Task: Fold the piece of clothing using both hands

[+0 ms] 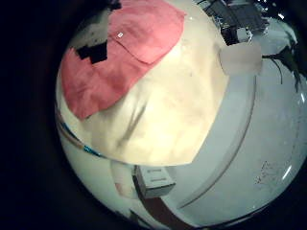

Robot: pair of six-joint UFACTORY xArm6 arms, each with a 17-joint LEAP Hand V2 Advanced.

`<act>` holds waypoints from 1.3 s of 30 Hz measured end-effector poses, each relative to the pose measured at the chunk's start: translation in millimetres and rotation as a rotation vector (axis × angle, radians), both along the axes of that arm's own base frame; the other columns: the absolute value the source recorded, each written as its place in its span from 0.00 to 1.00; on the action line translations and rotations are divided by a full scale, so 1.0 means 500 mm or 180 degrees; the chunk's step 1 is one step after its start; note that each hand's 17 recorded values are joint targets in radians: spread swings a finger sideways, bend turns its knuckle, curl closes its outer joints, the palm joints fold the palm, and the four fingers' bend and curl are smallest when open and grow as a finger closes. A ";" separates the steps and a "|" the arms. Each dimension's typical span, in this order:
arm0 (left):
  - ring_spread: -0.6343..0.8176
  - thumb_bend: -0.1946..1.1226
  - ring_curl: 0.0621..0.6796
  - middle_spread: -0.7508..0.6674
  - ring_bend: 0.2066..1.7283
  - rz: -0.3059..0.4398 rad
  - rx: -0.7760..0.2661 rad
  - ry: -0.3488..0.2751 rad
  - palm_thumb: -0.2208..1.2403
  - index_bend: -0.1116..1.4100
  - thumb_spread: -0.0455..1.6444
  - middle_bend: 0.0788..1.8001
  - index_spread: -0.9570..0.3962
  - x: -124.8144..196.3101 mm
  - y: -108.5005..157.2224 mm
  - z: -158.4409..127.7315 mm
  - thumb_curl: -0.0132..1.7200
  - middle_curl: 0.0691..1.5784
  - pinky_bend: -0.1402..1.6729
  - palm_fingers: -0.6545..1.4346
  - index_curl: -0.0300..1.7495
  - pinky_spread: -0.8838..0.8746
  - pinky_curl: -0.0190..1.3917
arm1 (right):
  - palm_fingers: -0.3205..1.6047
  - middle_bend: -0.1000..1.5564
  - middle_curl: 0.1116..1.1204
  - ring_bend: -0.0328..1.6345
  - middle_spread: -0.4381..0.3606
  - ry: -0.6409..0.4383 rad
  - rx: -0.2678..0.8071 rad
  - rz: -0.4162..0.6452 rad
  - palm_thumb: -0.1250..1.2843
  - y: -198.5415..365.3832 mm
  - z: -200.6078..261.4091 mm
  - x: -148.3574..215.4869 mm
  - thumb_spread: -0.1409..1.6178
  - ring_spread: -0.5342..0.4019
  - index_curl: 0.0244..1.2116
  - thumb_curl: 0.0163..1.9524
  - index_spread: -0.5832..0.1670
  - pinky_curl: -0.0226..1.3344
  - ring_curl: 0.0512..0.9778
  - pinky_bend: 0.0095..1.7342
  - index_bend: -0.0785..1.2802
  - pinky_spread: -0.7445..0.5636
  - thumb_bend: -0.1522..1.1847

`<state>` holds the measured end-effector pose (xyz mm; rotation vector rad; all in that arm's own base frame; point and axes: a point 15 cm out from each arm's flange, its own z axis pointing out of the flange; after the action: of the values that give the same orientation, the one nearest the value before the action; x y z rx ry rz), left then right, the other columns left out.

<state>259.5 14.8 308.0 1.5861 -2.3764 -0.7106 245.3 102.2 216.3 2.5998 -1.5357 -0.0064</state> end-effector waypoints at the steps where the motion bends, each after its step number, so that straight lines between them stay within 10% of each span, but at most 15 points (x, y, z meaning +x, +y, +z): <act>1: 0.11 0.13 0.76 0.08 0.70 0.0000 0.0000 -0.0003 0.68 0.20 0.56 0.44 0.17 0.001 0.000 0.001 0.34 0.67 0.71 0.84 0.80 0.13 0.44 | 0.49 0.61 0.49 0.74 0.34 0.0007 -0.0005 0.0015 0.25 0.003 -0.003 0.000 0.64 0.29 0.58 0.14 0.26 0.43 0.55 0.64 0.40 0.16 0.08; 14: 0.11 0.13 0.76 0.08 0.70 0.0022 0.0014 0.0001 0.68 0.20 0.56 0.44 0.18 0.002 -0.001 -0.001 0.34 0.66 0.71 0.84 0.80 0.13 0.44 | 0.41 0.56 0.46 0.69 0.40 0.0353 -0.0225 0.0220 0.20 0.022 -0.076 -0.051 0.57 0.34 0.54 0.15 0.33 0.36 0.47 0.53 0.37 0.39 0.09; 24: 0.11 0.13 0.75 0.09 0.70 0.0021 0.0020 -0.0002 0.68 0.20 0.56 0.44 0.18 0.006 -0.004 0.001 0.34 0.66 0.71 0.84 0.80 0.13 0.44 | 0.51 0.56 0.49 0.73 0.33 0.0472 -0.0451 0.0264 0.26 0.052 -0.138 -0.075 0.56 0.28 0.53 0.16 0.28 0.34 0.47 0.59 0.31 0.31 0.09; 31: 0.11 0.13 0.75 0.09 0.70 0.0026 0.0019 -0.0004 0.68 0.20 0.57 0.44 0.19 0.010 -0.001 0.003 0.34 0.66 0.71 0.84 0.81 0.13 0.44 | 0.80 0.64 0.59 0.76 0.25 0.0074 -0.0467 0.0191 0.53 0.067 -0.149 -0.037 0.63 0.28 0.67 0.19 0.16 0.38 0.51 0.67 0.45 0.21 0.18; 39: 0.11 0.13 0.75 0.09 0.70 0.0026 0.0039 0.0007 0.68 0.20 0.57 0.45 0.19 0.014 0.005 0.000 0.34 0.66 0.71 0.84 0.81 0.13 0.44 | 0.83 0.75 0.64 0.80 0.32 -0.0363 -0.0124 0.0088 0.76 0.075 -0.111 -0.010 0.65 0.33 0.77 0.25 0.21 0.43 0.56 0.72 0.65 0.31 0.25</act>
<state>266.5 17.3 308.2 1.5979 -2.3672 -0.7262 240.4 139.7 160.8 2.6324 -1.5186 0.1754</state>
